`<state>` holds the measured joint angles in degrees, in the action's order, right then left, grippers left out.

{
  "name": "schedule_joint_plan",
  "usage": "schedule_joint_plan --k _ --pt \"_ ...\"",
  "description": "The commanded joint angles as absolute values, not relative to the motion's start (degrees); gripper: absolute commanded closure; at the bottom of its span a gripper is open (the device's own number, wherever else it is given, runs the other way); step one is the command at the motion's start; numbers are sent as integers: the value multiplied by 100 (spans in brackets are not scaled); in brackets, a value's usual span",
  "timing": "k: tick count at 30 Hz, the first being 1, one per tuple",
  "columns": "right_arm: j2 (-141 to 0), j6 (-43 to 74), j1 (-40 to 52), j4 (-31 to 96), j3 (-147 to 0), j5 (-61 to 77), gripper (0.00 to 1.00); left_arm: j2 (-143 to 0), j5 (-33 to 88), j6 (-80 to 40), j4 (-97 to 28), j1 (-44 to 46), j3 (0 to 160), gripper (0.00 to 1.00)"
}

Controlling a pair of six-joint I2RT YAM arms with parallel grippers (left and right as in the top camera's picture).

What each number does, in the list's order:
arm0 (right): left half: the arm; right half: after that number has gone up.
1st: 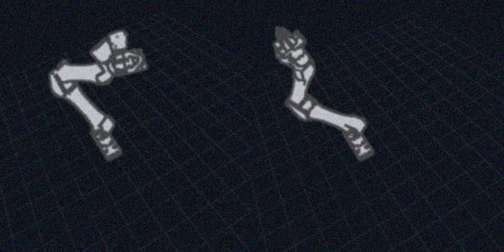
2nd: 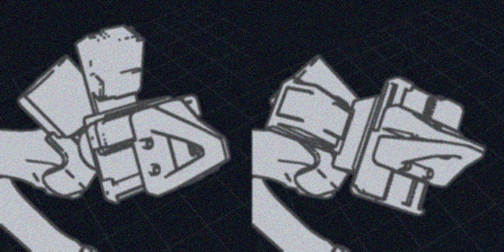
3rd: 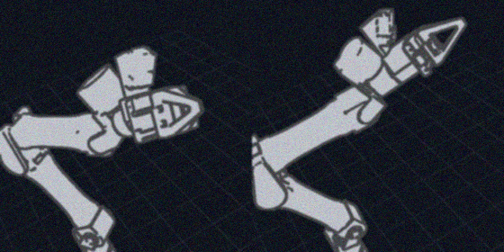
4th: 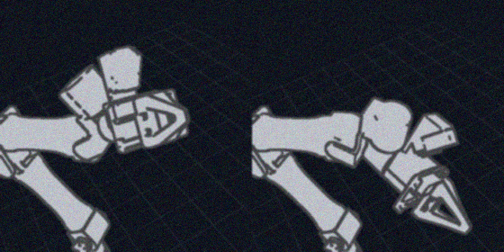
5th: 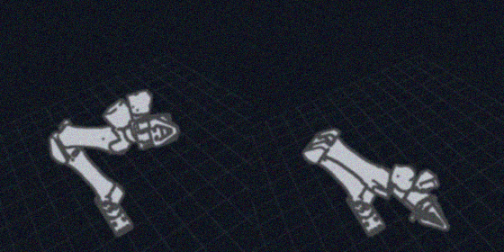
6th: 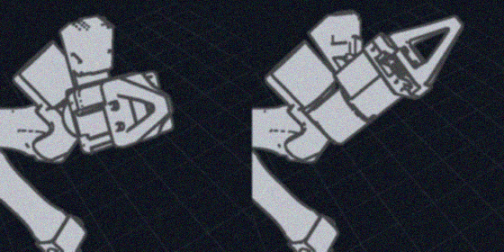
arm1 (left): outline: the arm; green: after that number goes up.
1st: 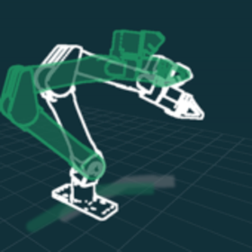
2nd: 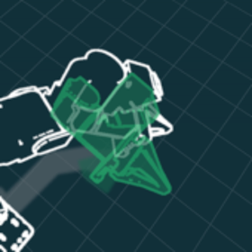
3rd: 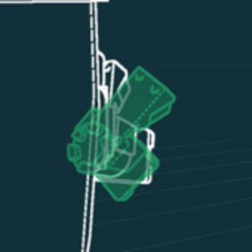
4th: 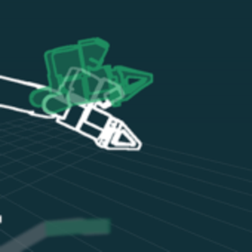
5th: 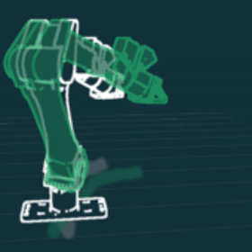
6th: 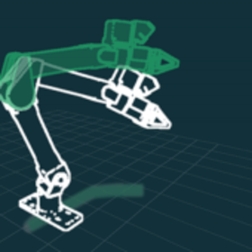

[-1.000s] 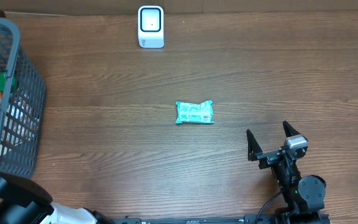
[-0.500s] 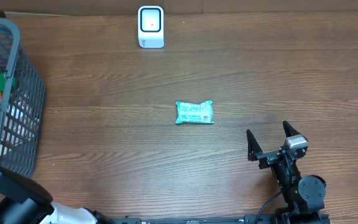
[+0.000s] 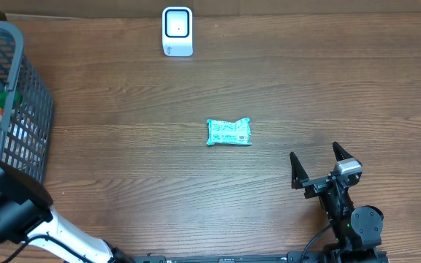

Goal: Scan the item barcode
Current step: 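Reach the left gripper into the basket and grasp the green-capped jar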

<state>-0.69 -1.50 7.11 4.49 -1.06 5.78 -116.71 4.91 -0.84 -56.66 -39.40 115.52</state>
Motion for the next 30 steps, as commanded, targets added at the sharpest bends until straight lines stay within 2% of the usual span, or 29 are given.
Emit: schedule_joint_plan --k 1,23,30 --pt "-16 -154 705 423 -45 604 0 -12018 1109 134 -5813 -3957 12068 2" --pt "-16 -156 705 423 -45 604 0 -13338 991 475 -5299 -3708 12062 0" --pt "-16 -156 705 423 -45 604 0 -13378 987 475 -5435 -3708 12057 16"
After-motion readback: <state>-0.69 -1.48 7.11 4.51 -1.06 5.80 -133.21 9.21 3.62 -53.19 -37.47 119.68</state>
